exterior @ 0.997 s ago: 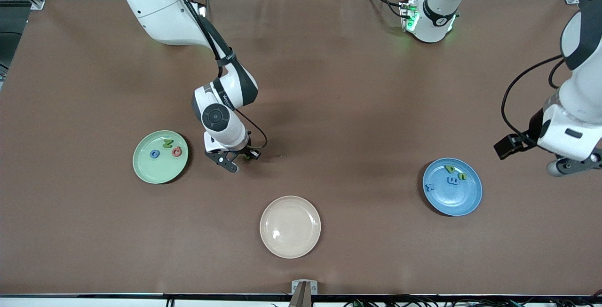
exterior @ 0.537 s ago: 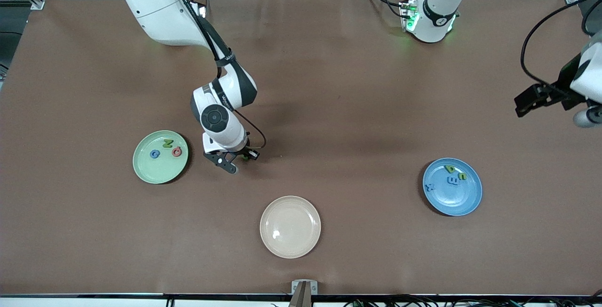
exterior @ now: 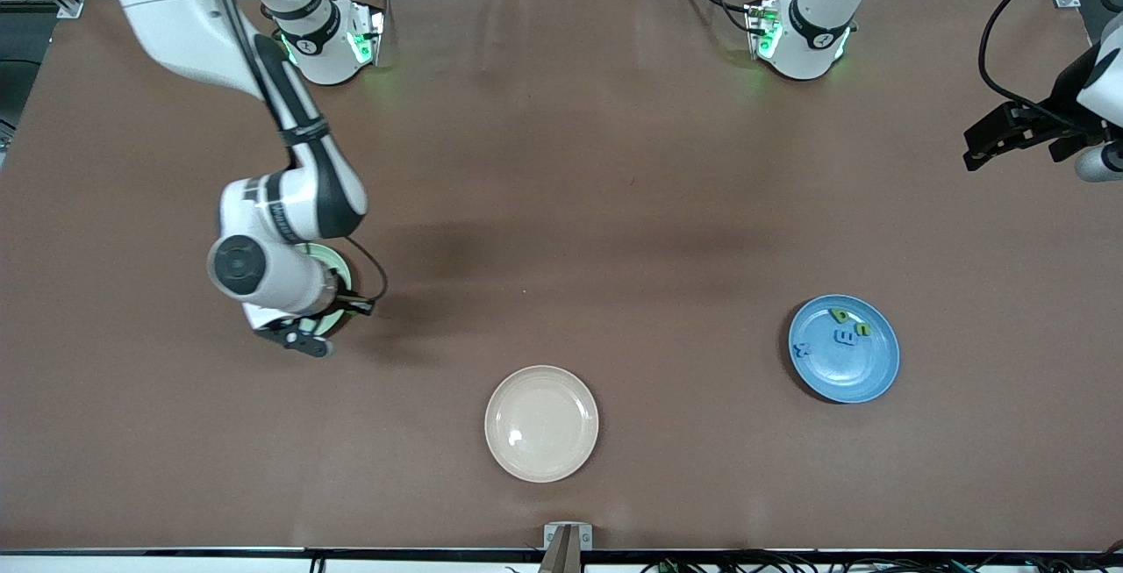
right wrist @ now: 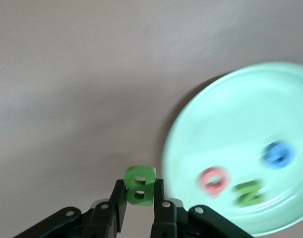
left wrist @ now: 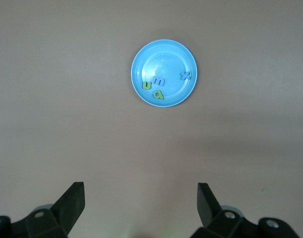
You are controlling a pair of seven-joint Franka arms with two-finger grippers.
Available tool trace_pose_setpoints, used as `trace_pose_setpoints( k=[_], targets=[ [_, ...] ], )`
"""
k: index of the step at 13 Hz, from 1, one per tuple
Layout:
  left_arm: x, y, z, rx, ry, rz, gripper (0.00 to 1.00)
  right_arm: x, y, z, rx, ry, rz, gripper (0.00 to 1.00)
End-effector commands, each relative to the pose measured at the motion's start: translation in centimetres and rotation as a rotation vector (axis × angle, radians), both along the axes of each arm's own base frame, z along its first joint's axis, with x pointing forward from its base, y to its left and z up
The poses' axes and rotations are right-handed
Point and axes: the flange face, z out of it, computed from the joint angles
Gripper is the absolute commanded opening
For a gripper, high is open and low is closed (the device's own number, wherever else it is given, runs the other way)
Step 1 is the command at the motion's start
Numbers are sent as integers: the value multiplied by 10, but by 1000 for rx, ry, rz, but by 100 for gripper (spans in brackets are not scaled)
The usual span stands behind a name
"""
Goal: Sort upper and lower case letters into plates
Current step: 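Carry the B to the green plate and open the right gripper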
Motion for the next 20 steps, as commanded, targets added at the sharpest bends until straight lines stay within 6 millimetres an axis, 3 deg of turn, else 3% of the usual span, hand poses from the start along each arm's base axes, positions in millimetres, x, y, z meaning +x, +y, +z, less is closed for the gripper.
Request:
trace_pose_setpoints(
  k=[1,3,7,16,18,19,20],
  targets=[
    [-10,-7,-2,2,6,-33,100,-4,-60,-4,24,13,78,1],
    [-14,-3,-3,-1,11,-25,100,-3,-84,-9,31,14,88,1],
    [-16,3,1,2,-1,-26,100,-17,-87,-33,26,5,87,1],
    [-15,0,3,4,-11,-35,100,-24,-93,-61,22,25,76,4],
    [-16,4,5,2,-13,-35,100,-25,-93,-62,22,28,76,9],
    [-15,4,4,2,-11,-38,100,-25,-96,-62,22,29,72,17],
    [-15,4,4,2,-11,-36,100,-25,-97,-62,23,34,69,42]
  ],
)
